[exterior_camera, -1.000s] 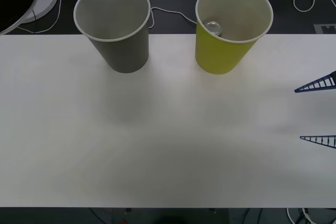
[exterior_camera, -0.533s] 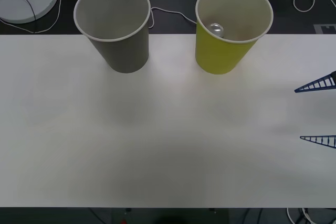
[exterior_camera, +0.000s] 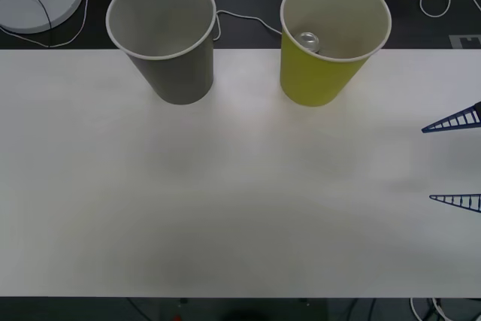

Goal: Put the can into the green bin and the plastic bottle into the gray bin

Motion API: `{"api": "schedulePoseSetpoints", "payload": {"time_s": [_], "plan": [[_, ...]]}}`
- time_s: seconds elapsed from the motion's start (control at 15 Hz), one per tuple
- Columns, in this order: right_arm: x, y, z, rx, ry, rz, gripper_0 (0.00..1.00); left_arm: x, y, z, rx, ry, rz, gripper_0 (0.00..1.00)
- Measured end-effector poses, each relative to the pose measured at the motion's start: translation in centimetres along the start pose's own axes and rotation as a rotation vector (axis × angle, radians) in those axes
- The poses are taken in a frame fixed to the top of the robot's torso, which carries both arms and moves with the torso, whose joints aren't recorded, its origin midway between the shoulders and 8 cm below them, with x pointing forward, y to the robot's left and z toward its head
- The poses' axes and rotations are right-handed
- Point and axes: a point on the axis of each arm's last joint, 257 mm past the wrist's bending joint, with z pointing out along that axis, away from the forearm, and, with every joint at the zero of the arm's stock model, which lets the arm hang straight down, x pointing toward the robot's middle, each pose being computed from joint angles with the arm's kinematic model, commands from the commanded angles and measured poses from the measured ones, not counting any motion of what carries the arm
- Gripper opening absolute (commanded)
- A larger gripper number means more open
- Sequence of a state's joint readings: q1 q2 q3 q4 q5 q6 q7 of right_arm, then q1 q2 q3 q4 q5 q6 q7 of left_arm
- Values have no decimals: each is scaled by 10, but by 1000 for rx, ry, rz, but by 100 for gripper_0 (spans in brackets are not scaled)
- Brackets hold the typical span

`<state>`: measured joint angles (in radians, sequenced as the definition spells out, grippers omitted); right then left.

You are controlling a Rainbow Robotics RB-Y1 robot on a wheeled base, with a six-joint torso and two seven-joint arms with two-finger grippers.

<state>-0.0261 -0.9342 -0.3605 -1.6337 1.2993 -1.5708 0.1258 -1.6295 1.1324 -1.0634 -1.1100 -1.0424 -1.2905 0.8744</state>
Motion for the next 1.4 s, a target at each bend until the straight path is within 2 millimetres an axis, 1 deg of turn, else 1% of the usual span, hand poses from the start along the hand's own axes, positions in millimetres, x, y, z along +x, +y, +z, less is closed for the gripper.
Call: {"api": "schedulePoseSetpoints", "payload": {"time_s": [0.27, 0.53, 0.73, 1.0, 1.4], "plan": [[0, 0, 0, 0, 0, 0, 100, 53, 0, -25, 20, -5, 33, 100], [0, 0, 0, 0, 0, 0, 100, 101, 0, -33, 41, 1, 95, 100], [0, 0, 0, 0, 0, 0, 100, 130, 0, -39, 65, 17, 154, 100], [0, 0, 0, 0, 0, 0, 100, 164, 0, -61, 106, 63, 222, 100], [0, 0, 0, 0, 0, 0, 100, 214, 15, -89, 113, 157, 381, 100]]}}
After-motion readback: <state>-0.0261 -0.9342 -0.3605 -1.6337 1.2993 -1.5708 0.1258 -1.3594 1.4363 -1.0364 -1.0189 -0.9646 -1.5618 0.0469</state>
